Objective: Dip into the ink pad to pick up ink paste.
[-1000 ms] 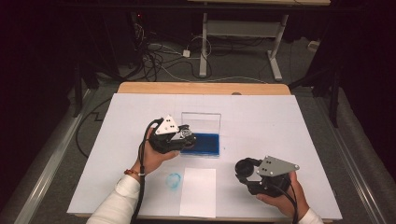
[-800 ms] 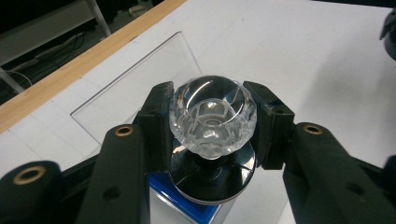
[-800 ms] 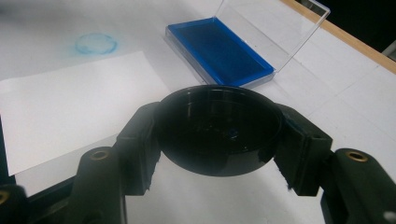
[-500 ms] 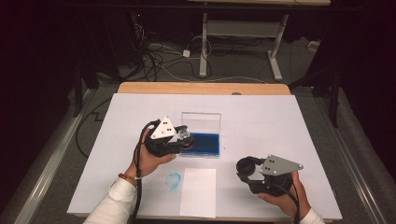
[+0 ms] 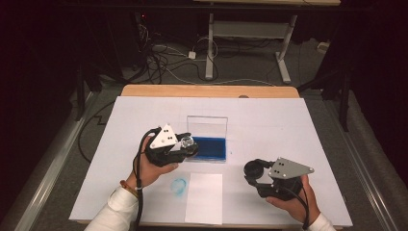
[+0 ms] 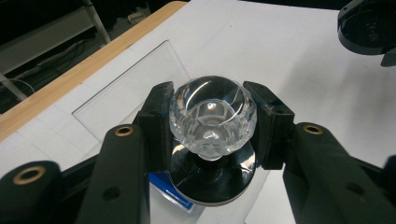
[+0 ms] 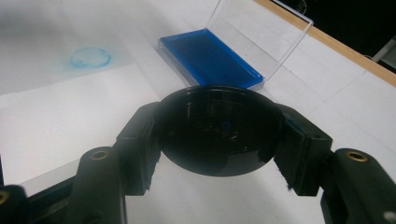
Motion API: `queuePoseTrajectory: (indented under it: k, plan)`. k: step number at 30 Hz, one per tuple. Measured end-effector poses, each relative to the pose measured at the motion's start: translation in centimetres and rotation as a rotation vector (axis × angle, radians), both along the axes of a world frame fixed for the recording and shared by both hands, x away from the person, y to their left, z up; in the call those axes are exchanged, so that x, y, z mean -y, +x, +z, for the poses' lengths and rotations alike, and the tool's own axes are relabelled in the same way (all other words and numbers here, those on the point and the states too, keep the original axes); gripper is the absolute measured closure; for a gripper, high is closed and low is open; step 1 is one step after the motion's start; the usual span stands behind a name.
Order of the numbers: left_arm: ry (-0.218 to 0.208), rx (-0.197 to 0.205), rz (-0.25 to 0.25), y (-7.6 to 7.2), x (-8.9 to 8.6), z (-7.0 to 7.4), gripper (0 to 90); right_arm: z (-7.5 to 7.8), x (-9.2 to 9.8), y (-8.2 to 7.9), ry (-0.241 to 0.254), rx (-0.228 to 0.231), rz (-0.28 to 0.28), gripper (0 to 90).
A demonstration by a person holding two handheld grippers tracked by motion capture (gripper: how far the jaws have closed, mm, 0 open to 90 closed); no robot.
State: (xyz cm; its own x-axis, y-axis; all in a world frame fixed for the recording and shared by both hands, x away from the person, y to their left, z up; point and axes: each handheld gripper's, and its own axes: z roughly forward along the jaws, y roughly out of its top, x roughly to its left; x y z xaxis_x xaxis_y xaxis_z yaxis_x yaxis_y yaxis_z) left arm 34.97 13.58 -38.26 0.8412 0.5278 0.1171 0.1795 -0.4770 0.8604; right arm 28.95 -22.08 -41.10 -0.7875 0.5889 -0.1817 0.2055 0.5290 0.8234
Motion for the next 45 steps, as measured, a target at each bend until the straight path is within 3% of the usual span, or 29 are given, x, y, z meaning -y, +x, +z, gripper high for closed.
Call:
queuePoseTrajectory:
  k: [20,26,45]
  plan:
    - [0.001,0.003,-0.017,-2.0,-2.0,0.3,54.2,0.0,0.1,-0.1,-0.002,-0.002,-0.007,38.6]
    - [-0.016,-0.002,-0.023,-2.5,-2.4,0.3,54.3,0.0,0.1,-0.1,-0.001,-0.003,-0.005,38.6]
    - [0.006,0.001,-0.076,-4.1,-1.6,0.2,54.2,-0.1,-0.1,-0.3,-0.011,-0.007,-0.002,38.6]
